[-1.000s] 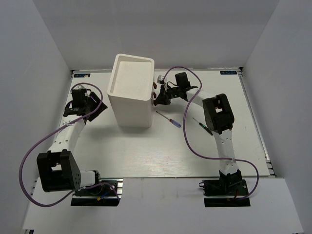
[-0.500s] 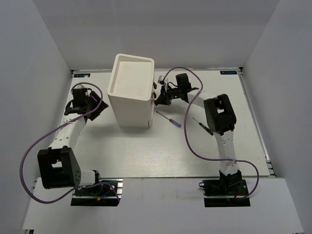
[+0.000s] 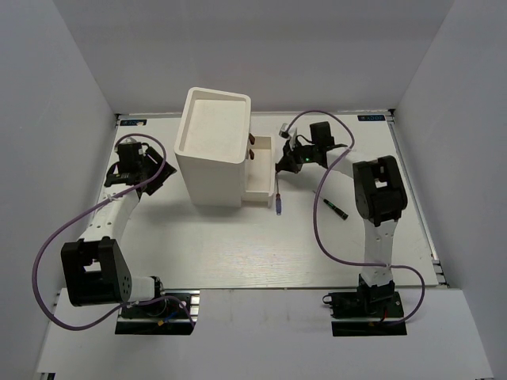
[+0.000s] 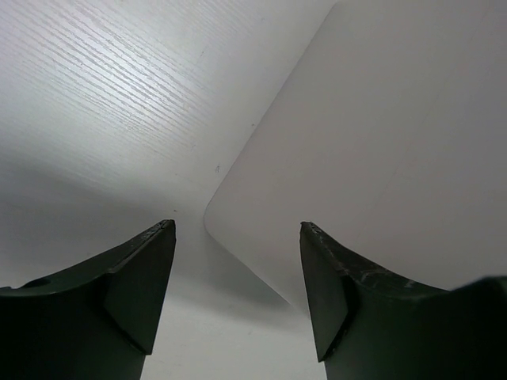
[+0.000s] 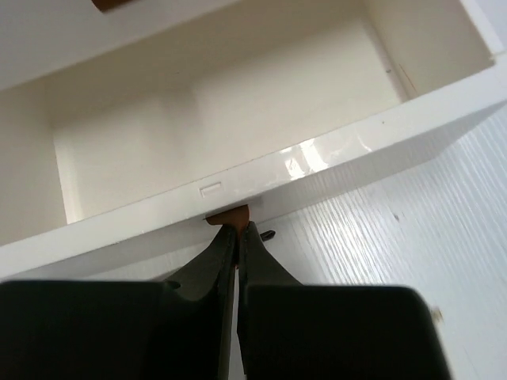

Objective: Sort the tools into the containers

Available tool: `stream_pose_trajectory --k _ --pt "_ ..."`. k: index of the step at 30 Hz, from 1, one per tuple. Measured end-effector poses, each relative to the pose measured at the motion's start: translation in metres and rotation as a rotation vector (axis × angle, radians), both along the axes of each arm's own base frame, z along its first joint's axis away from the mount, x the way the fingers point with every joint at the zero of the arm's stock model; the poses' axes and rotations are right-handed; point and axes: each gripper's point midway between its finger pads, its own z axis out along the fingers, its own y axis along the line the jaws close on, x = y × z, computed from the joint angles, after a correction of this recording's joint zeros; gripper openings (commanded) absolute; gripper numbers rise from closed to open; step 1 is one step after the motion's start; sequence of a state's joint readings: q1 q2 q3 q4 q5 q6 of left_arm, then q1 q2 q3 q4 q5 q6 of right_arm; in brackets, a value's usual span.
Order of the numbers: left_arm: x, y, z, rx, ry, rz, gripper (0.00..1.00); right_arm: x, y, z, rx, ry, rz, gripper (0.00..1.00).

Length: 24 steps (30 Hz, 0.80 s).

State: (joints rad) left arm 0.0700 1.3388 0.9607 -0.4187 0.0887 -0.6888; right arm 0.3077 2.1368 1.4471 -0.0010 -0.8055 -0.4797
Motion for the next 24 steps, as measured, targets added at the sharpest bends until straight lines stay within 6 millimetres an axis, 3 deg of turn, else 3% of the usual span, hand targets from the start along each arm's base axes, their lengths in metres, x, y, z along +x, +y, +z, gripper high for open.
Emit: stream_pose_trajectory --k 7,8,9,10,12,15,17,18,19,20,21,22,24 --pt "-0.001 0.000 0.002 0.001 -0.006 0.001 0.75 0.001 -0.028 0.000 -0.027 0.010 -0.055 0.00" --pt "-0.001 0.000 0.003 0.002 -0.010 0.001 0.77 0.001 -0.030 0.000 -0.028 0.013 -0.058 0.18" --pt "-0.001 0.000 0.004 0.005 -0.012 0.000 0.77 0.001 -0.031 0.001 -0.027 0.019 -0.061 0.58" --pt "-0.002 0.001 0.005 0.008 -0.014 -0.003 0.80 0.000 -0.032 0.000 -0.026 0.034 -0.069 0.71" --pt "-0.004 0.001 0.008 0.022 -0.018 -0.012 0.81 0.000 -0.037 0.002 -0.024 0.048 -0.082 0.76" --pt "-0.010 0.004 0.014 0.071 -0.028 -0.043 0.77 -0.003 -0.047 0.009 -0.042 0.070 -0.106 0.76" --pt "-0.016 0.004 0.026 0.112 -0.059 -0.077 0.53 -0.004 -0.057 0.017 -0.086 0.062 -0.140 0.66" --pt "-0.020 0.004 0.036 0.142 -0.087 -0.100 0.42 -0.006 -0.063 0.023 -0.115 0.053 -0.156 0.60" --pt "-0.025 0.004 0.047 0.168 -0.123 -0.124 0.33 -0.008 -0.069 0.030 -0.147 0.041 -0.172 0.43" --pt "-0.029 0.002 0.059 0.189 -0.158 -0.147 0.14 -0.010 -0.076 0.036 -0.178 0.022 -0.186 0.36" --pt "-0.035 0.000 0.071 0.210 -0.197 -0.172 0.09 -0.012 -0.084 0.043 -0.214 0.004 -0.201 0.32" --pt "-0.041 -0.003 0.085 0.236 -0.243 -0.210 0.05 -0.018 -0.091 0.047 -0.250 -0.006 -0.212 0.15" --pt "-0.051 -0.012 0.109 0.254 -0.321 -0.267 0.02 -0.030 -0.108 0.052 -0.331 -0.020 -0.230 0.10"
